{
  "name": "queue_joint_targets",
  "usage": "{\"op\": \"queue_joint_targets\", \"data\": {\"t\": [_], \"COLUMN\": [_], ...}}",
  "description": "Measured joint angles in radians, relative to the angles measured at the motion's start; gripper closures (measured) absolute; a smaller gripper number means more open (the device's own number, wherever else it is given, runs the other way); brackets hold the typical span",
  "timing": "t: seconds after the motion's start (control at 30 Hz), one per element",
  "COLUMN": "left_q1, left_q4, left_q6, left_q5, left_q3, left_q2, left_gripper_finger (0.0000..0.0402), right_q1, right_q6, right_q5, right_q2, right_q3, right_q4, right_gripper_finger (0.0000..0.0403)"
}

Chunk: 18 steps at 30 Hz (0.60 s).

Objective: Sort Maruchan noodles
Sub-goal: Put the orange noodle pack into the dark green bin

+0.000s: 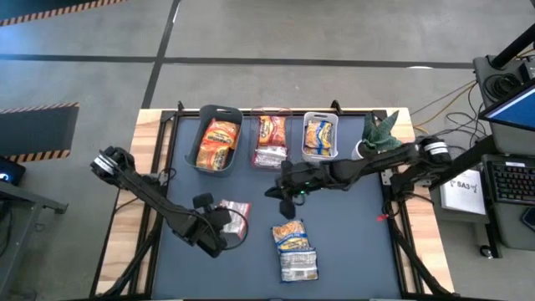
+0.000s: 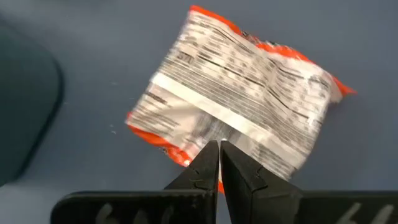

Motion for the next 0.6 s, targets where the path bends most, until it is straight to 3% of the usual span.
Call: {"op": "queue_joint_targets", "data": {"t": [0.2, 0.6], "left_q1": [-0.050, -0.136], "left_q4": [0.028, 0.270], "left_q6": [0.005, -0.034], "left_q5": [-0.007, -0.057], "left_q3": [-0.032, -0.217], "left_q2": [-0.028, -0.065], "left_gripper_finger": [0.0401, 0.0401], "right_q1": [0.001, -0.001], "right_q6": [0.074, 0.123], "right_q5": [-0.087, -0.083], "right_q2": [0.169, 0.401], "right_q3": [0.127, 0.303], "right_q4": [-0.049, -0.057], "right_gripper_finger": [0.0394, 0.0394]}}
